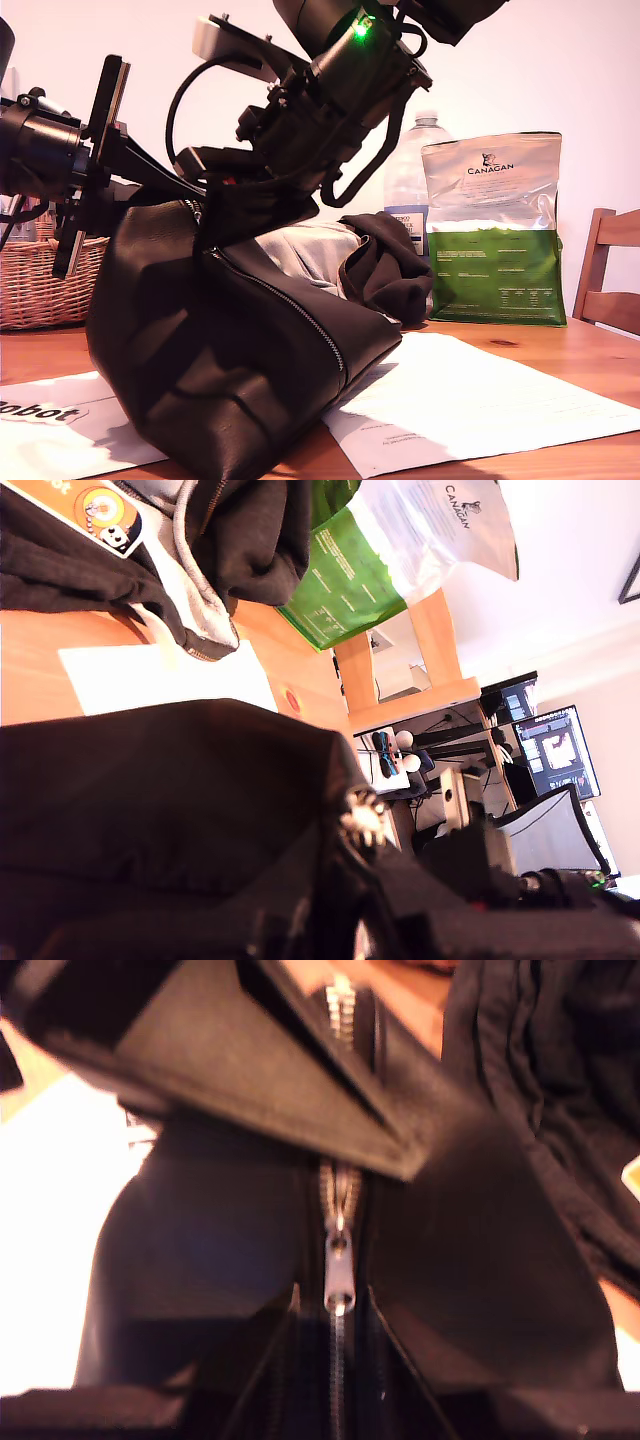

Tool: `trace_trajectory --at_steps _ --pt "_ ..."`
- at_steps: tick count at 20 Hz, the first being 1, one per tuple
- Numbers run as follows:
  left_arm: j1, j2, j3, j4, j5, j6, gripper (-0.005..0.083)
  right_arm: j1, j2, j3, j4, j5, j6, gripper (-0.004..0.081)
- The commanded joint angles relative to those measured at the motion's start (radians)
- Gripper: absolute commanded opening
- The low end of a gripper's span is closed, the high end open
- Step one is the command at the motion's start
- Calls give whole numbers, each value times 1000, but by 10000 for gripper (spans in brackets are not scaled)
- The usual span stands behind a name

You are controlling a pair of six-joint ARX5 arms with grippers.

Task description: Open the zipper in the zip bag in front of you

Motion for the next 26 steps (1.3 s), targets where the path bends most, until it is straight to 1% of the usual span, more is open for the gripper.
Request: trace_trajectory --at_steps 1,4,7,9,13,17,26 --pt "-3 -2 -2 24 20 13 -24 -1 -18 5 12 -13 -14 194" --pt "-3 -2 -2 24 21 13 -24 -12 -18 5 11 -29 -29 191" --pt "-3 -2 -2 24 23 14 -24 -22 -18 5 12 -60 -33 138" --pt "-3 -2 -2 24 23 14 -24 -24 -18 5 12 -72 -45 138" --pt "-3 -2 -2 24 23 19 -24 -24 -18 5 14 -81 -58 134" --pt "-3 -2 -2 24 23 19 -24 -24 -18 5 14 -82 -59 86" --pt "-3 -2 -2 24 23 20 -24 -24 -18 5 10 -80 -58 69"
